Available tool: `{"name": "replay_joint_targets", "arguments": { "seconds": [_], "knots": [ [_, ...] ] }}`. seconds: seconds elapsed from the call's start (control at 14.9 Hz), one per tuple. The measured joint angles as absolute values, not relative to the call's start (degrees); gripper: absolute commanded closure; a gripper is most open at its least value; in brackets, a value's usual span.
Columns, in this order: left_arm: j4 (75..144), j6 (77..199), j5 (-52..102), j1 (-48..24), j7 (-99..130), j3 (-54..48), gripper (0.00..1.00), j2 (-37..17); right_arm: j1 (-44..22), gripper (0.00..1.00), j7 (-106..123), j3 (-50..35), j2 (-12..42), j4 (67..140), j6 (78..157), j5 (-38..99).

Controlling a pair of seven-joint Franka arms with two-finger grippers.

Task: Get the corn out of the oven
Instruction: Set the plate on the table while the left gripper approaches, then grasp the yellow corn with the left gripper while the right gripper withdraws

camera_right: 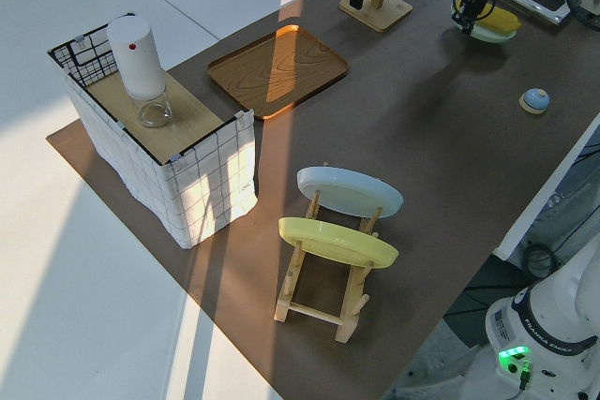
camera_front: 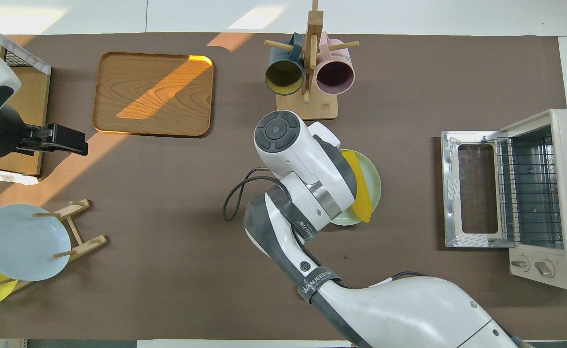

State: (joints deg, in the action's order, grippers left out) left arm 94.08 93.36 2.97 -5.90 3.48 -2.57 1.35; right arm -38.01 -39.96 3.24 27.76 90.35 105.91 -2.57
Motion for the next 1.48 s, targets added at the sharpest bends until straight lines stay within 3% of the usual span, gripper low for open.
{"name": "replay_joint_targets", "arguments": {
  "seconds": [0.2,0.4,0.54,0.67,0.81,1.21,1.48],
  "knots": [
    [95.26,95.37,2.97,-5.89,3.48,-2.87,0.00,1.31,-38.02,1.00,-43.25,2.68,27.78,90.45,109.19,0.83],
    [96.59,96.17,2.97,-5.92,3.48,-3.40,0.00,1.06,-37.89,0.69,-46.84,2.71,27.94,90.57,113.83,5.67],
    [97.61,97.42,2.97,-5.93,3.48,-3.56,0.00,0.82,-37.88,0.62,-48.01,2.72,27.94,90.51,116.24,6.95],
    [98.49,98.59,2.97,-6.27,3.48,-3.63,0.00,0.46,-37.82,0.69,-48.04,2.88,27.94,90.29,117.16,6.95],
    [98.78,99.82,2.97,-7.02,3.48,-3.75,0.00,-0.24,-37.32,1.00,-47.55,3.30,27.79,89.41,116.73,5.94],
    [98.92,104.43,2.98,-12.76,3.52,-4.11,0.00,-4.75,-29.95,1.00,-33.16,3.87,22.95,88.90,104.25,-3.45],
    [98.96,109.37,3.55,-19.32,7.74,-4.30,0.00,-8.92,-23.26,1.00,-27.88,4.07,19.05,96.77,103.65,-3.82]
  ]
}}
